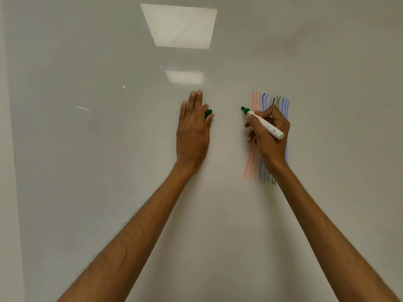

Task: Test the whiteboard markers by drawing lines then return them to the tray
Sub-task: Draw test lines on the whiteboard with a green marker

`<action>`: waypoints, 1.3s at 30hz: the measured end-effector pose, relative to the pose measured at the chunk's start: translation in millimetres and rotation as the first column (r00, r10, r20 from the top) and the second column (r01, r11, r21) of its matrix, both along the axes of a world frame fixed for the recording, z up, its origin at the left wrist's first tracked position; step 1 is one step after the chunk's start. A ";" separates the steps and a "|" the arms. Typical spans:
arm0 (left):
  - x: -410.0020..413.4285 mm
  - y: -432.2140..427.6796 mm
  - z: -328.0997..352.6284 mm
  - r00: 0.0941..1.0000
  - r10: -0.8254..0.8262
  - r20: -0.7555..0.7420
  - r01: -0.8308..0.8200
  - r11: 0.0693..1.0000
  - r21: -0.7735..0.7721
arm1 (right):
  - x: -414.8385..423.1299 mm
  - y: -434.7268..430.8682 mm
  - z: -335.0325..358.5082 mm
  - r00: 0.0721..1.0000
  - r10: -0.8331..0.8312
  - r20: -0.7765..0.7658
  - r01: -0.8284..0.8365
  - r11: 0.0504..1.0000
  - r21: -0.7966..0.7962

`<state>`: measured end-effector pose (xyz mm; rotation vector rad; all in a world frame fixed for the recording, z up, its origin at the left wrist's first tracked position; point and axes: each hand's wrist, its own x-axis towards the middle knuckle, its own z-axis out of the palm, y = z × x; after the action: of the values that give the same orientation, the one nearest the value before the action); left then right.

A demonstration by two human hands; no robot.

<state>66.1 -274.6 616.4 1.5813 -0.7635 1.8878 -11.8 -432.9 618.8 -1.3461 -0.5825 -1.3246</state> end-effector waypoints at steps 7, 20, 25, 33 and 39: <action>0.4 -1.0 -16.9 1.000 0.006 -0.004 -0.006 1.000 -0.002 | -2.6 2.3 -27.2 0.999 -0.019 -0.030 0.019 1.000 0.009; 4.6 0.4 -48.5 0.995 0.081 -0.060 -0.077 0.995 0.058 | -6.5 3.0 -79.9 0.993 -0.068 -0.095 0.063 0.996 -0.056; 4.7 2.6 -61.3 0.992 0.118 -0.053 -0.113 0.991 0.076 | -9.8 3.1 -98.2 0.988 -0.112 -0.108 0.105 0.992 -0.066; 3.8 4.5 -67.6 0.989 0.133 -0.057 -0.127 0.987 0.099 | -7.4 -1.9 -124.0 0.981 -0.139 -0.132 0.120 0.982 -0.146; 3.0 5.1 -67.9 0.988 0.138 -0.069 -0.131 0.986 0.107 | -17.0 -0.7 -120.6 0.974 -0.161 -0.159 0.130 0.974 -0.187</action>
<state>69.1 -269.5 548.4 1.7991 -0.7476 1.8960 -28.7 -433.6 498.2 -1.6585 -0.4966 -1.2793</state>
